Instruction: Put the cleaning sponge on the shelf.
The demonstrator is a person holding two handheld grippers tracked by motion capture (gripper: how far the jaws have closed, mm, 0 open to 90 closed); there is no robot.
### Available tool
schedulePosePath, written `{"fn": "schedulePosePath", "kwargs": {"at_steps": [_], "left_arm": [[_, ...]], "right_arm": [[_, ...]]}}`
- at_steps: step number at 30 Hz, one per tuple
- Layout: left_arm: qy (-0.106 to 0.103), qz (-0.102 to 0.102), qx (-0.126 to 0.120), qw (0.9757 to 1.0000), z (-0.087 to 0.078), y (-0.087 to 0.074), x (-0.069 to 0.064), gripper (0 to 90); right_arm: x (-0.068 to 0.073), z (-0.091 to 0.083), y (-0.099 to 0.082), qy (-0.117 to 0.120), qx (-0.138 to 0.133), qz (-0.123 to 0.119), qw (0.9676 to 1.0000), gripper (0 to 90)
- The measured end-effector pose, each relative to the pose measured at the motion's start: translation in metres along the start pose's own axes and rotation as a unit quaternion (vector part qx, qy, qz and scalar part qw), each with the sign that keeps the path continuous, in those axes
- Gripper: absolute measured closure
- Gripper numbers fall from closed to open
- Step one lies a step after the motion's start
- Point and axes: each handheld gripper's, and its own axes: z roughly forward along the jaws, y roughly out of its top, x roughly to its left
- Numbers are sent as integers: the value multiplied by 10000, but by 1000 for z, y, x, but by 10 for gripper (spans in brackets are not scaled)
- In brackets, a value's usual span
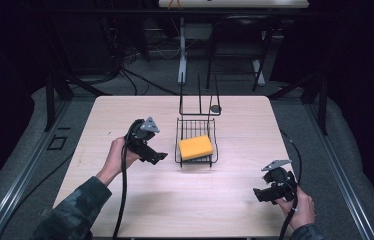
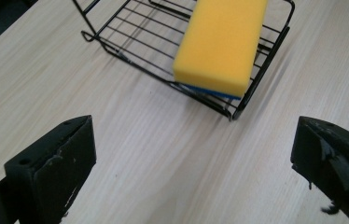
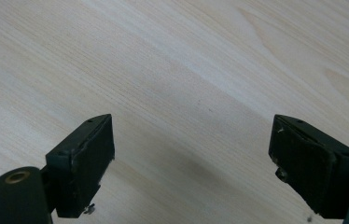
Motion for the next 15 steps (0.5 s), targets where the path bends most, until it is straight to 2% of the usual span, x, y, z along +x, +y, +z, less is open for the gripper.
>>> {"fn": "schedulePosePath", "kwargs": {"at_steps": [2,4,10,12,15], "left_arm": [[70,-82,25,9999,-5,-7,-3,5],[234,-253,67,9994,-9,-14,-6,5],[400,-537,163,9976,-19,-37,-13,5],[373,-632,149,9972,-22,-46,-16,6],[431,-679,218,9965,-25,-55,-21,5]], "right_arm": [[0,0,0,-9,-2,-7,10000,137],[1,0,0,-29,-15,-12,10000,137],[3,0,1,-37,18,-56,10000,137],[3,0,1,-37,24,-53,10000,137],[3,0,1,-33,32,-45,10000,137]]}}
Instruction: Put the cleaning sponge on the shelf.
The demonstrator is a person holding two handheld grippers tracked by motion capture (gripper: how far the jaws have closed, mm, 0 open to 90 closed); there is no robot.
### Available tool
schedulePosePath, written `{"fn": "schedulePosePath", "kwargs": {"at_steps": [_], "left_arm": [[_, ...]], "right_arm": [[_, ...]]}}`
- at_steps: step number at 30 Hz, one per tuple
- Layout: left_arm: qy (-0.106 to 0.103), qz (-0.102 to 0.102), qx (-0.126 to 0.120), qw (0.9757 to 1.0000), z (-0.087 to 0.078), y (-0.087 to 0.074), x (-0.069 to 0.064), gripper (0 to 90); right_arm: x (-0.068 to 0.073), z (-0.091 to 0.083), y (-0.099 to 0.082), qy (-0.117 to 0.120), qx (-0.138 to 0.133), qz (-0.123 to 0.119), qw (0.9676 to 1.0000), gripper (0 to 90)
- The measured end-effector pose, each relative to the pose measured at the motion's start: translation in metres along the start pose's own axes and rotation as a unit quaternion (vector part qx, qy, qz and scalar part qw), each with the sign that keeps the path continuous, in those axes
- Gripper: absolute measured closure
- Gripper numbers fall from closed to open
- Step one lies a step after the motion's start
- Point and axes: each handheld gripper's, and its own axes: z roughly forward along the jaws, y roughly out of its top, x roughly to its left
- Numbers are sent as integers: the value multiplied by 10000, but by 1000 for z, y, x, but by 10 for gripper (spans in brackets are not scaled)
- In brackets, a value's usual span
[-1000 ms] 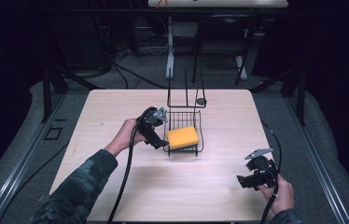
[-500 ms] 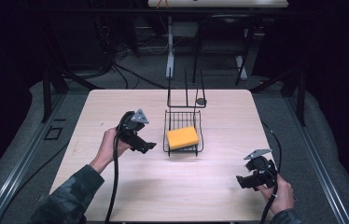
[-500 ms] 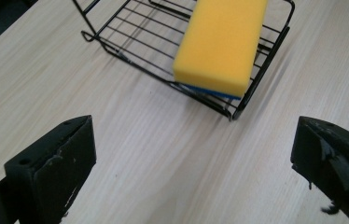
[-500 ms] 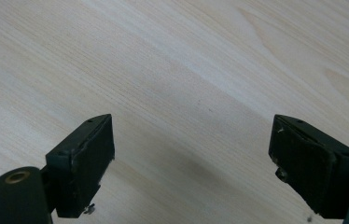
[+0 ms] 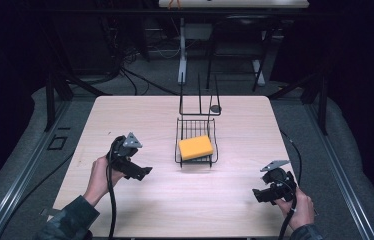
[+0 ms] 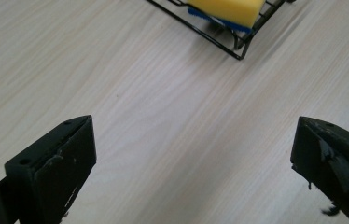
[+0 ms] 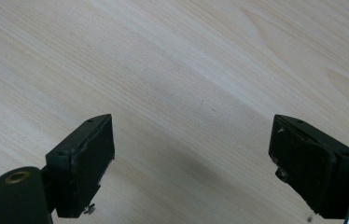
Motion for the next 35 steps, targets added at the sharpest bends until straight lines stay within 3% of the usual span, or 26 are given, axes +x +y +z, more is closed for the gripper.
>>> {"fn": "schedulePosePath", "kwargs": {"at_steps": [15,35], "left_arm": [[24,-240,530,9983,5,-52,-14,6],[-6,-367,548,9978,11,-57,-10,6]], "right_arm": [[0,3,0,-35,104,-89,9999,136],[-2,7,-1,-4,182,-98,9998,135]]}}
